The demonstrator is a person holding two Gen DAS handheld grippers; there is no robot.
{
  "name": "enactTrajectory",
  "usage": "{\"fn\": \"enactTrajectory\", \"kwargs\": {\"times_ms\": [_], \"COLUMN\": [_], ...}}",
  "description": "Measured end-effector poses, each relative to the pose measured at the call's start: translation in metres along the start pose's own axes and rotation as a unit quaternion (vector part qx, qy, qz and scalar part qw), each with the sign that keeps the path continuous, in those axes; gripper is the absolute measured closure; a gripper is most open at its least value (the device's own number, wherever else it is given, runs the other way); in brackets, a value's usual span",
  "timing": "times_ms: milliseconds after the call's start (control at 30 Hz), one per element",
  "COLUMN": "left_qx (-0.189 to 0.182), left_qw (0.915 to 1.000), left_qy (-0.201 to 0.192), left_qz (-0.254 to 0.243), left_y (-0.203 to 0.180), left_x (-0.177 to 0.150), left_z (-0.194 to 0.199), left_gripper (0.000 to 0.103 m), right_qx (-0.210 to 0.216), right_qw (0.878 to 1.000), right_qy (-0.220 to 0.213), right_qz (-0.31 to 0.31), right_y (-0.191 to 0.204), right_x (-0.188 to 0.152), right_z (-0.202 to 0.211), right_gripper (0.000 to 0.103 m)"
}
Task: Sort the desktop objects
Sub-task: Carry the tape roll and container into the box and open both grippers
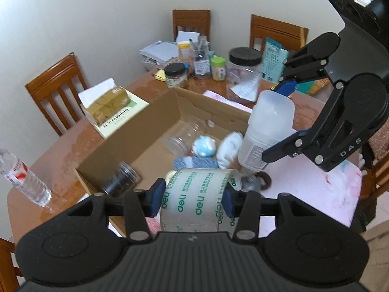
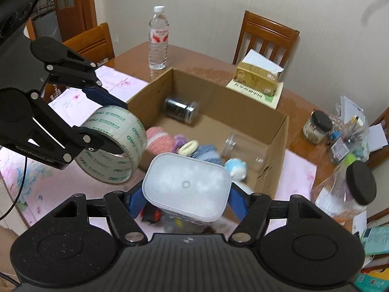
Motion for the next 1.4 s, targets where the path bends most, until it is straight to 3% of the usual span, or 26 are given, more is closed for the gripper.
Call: {"fn": "enactTrajectory", "kwargs": {"times_ms": [333,633,733,800,900,1033,1133,1400], "left_qx": [0.035,0.044,0.051,0.053,0.053,0.043,0.036,0.040], "left_qw": [0.9992,0.9981,0.9975,0.9970,0.9965,0.9960,0.9947,0.9952], "left_qy": [0.005,0.029,0.033,0.034,0.028,0.028,0.027,0.006], "left_qz": [0.020,0.034,0.035,0.046,0.057,0.073,0.092,0.089], "left_y": [0.033,0.057,0.063,0.069,0.075,0.079,0.078,0.063], "left_x": [0.031,0.044,0.047,0.048,0.048,0.046,0.041,0.026], "left_z": [-0.025,-0.060,-0.070,-0.075,-0.075,-0.074,-0.071,-0.052], "left_gripper": [0.056,0.055,0.049,0.034,0.026,0.023,0.014,0.014], "right_qx": [-0.016,-0.010,-0.014,-0.019,-0.014,-0.009,-0.005,-0.012], "right_qw": [1.000,0.999,0.998,0.999,0.999,0.999,0.999,0.999], "right_qy": [0.003,0.035,0.034,0.035,0.033,0.033,0.037,0.032], "right_qz": [0.022,0.038,0.042,0.033,0.011,-0.001,-0.009,-0.007], "right_y": [-0.037,-0.059,-0.061,-0.066,-0.074,-0.078,-0.077,-0.064], "right_x": [0.036,0.065,0.075,0.083,0.090,0.090,0.084,0.063], "right_z": [-0.012,-0.046,-0.057,-0.064,-0.068,-0.069,-0.069,-0.057], "right_gripper": [0.029,0.029,0.029,0.028,0.025,0.024,0.022,0.020]}}
Point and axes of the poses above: each gripper's, at about its wrist camera, not at the fingertips, and z roughly against the way its jaws point, y to its left, x to its top, the point moved 1 cm from there along -z, roughly the way its jaws point, and after that the axes turned 7 degrees about y, right-handed, at the moved point
